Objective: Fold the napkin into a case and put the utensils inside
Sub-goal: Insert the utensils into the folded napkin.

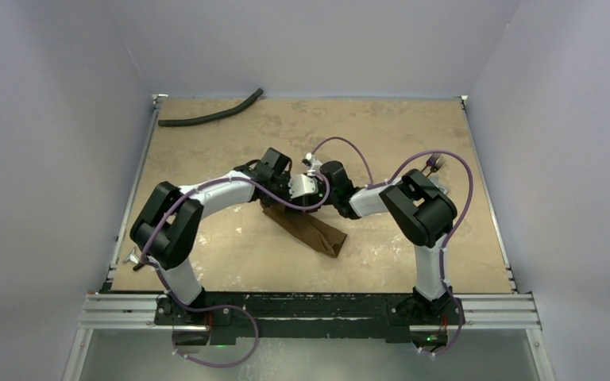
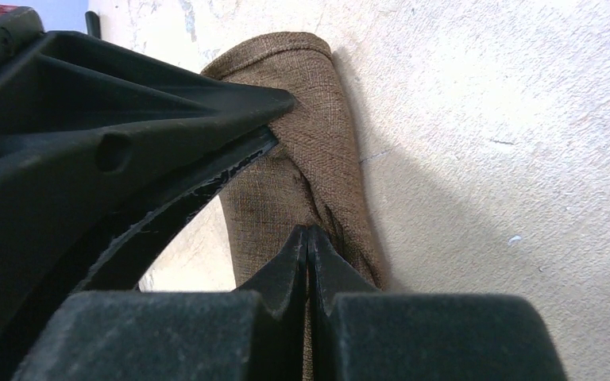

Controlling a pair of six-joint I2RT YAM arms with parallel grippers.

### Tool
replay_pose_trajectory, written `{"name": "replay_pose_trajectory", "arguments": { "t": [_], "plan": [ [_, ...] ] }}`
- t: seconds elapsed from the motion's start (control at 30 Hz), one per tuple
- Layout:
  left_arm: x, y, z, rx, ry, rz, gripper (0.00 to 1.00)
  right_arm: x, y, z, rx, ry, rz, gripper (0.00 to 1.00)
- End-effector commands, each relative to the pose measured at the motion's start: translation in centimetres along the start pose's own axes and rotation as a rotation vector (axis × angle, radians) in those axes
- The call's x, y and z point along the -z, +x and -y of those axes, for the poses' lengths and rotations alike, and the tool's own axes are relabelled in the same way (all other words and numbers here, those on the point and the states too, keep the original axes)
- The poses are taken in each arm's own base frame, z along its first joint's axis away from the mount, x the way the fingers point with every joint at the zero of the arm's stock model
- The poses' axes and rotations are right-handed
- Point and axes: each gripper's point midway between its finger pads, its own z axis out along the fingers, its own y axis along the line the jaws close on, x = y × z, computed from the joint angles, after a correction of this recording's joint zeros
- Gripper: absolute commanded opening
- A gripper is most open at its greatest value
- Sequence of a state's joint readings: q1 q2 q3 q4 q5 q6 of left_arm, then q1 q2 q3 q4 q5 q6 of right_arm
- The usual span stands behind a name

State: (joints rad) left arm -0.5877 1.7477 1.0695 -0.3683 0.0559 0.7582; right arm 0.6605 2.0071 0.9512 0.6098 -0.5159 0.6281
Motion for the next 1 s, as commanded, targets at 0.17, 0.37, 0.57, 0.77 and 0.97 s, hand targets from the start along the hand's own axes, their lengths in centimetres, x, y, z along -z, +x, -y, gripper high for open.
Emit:
{"name": "replay_pose_trajectory", "arguments": {
  "t": [0.17,0.37,0.57,0.77,0.97],
  "plan": [
    [3.7,-3.2,-0.3,0.096,-0.016,0.137,0.0,0.3,2.1,0.9,-0.069,0.04,-0.063,0.0],
    [2.8,-1.2,1.7,0.066,0.041,0.088,0.0,0.5,0.4,-1.2,-0.064,-0.024,-0.016,0.0],
    [2.2,-0.2,1.9,0.044,0.025,0.07,0.0,0.4,-1.1,-3.1,-0.066,-0.099,0.022,0.0],
    [2.4,-0.7,1.2,0.051,-0.002,0.081,0.0,-0.8,-1.9,-4.3,-0.036,-0.106,0.02,0.0],
    [2.4,-0.8,1.0,0.059,-0.013,0.085,0.0,-1.3,-2.8,-5.1,0.003,-0.09,0.029,0.0]
  ]
}}
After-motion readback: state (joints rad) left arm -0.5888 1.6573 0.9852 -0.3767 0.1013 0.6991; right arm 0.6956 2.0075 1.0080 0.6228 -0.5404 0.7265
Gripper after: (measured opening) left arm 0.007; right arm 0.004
